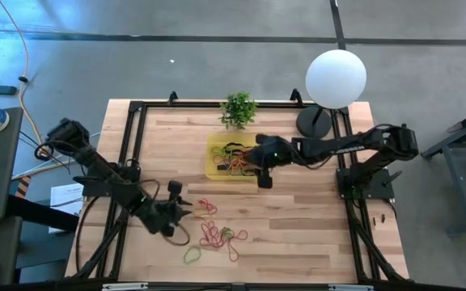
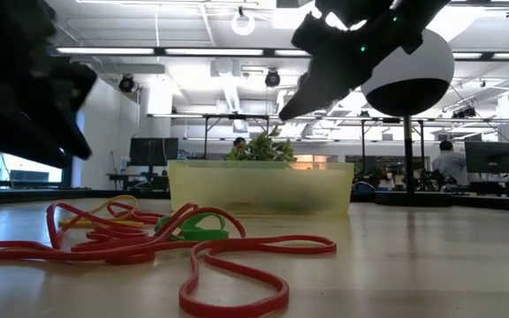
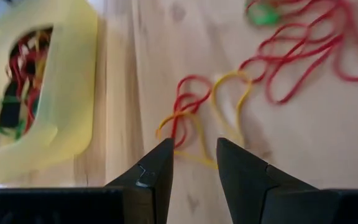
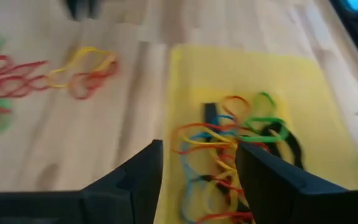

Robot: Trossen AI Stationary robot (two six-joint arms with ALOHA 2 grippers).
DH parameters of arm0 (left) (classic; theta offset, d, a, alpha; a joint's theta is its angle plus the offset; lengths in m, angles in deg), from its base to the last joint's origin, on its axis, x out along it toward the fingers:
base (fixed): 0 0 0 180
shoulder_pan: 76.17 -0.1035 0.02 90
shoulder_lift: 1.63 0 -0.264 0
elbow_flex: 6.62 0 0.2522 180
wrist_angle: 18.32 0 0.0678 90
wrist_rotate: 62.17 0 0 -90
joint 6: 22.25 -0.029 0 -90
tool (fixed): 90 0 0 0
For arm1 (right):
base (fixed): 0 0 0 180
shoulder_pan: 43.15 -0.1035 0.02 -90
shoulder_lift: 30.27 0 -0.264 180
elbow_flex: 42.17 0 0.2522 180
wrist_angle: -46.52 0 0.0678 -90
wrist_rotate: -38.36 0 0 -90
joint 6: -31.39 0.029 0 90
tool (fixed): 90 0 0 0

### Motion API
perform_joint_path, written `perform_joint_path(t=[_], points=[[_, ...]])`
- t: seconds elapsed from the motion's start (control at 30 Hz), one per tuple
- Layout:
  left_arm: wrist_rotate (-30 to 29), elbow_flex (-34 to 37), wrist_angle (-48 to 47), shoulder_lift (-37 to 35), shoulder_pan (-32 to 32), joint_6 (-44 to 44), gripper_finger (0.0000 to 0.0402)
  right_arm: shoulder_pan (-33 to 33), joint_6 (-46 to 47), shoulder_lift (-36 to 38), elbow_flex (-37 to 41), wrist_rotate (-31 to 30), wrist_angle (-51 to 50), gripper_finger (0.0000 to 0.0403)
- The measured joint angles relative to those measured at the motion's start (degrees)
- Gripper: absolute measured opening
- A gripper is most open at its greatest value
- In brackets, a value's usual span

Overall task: Pick and place rubber bands into bin
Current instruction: Put the yellow rubber band into the yellow bin

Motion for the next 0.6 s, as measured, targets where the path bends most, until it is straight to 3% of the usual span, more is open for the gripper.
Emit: perform_joint_path(t=[0.33,0.6], points=[[15.2,0.0,0.1,0.0,-13.8,-2.9,0.0111,-13.8,2.5,0.1,0.0,-7.8,-0.3,0.0169],[23.5,0.0,2.8,0.0,-19.8,-6.9,0.0111,-23.6,6.7,0.1,0.0,-14.7,-0.3,0.0155]])
